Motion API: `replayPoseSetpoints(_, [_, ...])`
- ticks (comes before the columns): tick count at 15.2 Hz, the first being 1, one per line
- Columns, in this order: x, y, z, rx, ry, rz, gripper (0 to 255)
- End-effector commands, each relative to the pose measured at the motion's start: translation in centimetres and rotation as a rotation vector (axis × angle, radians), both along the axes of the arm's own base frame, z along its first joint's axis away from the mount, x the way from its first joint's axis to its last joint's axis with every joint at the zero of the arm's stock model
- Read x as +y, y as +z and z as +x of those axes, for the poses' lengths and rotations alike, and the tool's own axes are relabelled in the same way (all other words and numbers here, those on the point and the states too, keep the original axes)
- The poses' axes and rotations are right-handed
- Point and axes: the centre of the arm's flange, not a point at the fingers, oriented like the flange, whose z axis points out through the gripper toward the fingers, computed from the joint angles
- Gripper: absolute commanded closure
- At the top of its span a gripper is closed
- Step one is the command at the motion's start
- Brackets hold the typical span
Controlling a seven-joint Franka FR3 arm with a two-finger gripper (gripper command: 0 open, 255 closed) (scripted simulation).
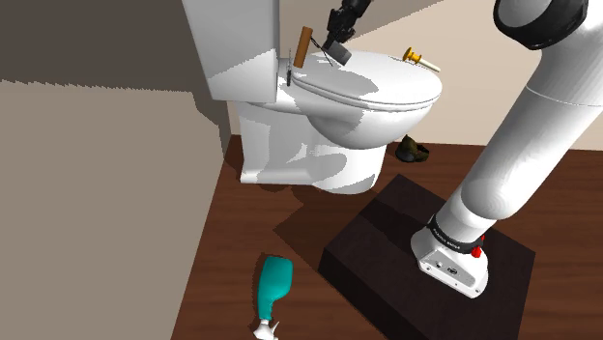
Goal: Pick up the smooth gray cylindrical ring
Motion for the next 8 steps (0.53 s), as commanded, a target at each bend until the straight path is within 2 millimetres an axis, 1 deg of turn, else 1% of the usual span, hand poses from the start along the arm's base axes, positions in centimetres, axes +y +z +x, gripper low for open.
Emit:
replayPoseSetpoints(1, [-0.01, -0.02, 0.00, 0.000, 0.000, 0.000, 255])
replayPoseSetpoints(7, [-0.04, -0.02, -0.06, 0.000, 0.000, 0.000, 255])
replayPoseSetpoints(8, [-0.04, 0.51, -0.06, 0.000, 0.000, 0.000, 255])
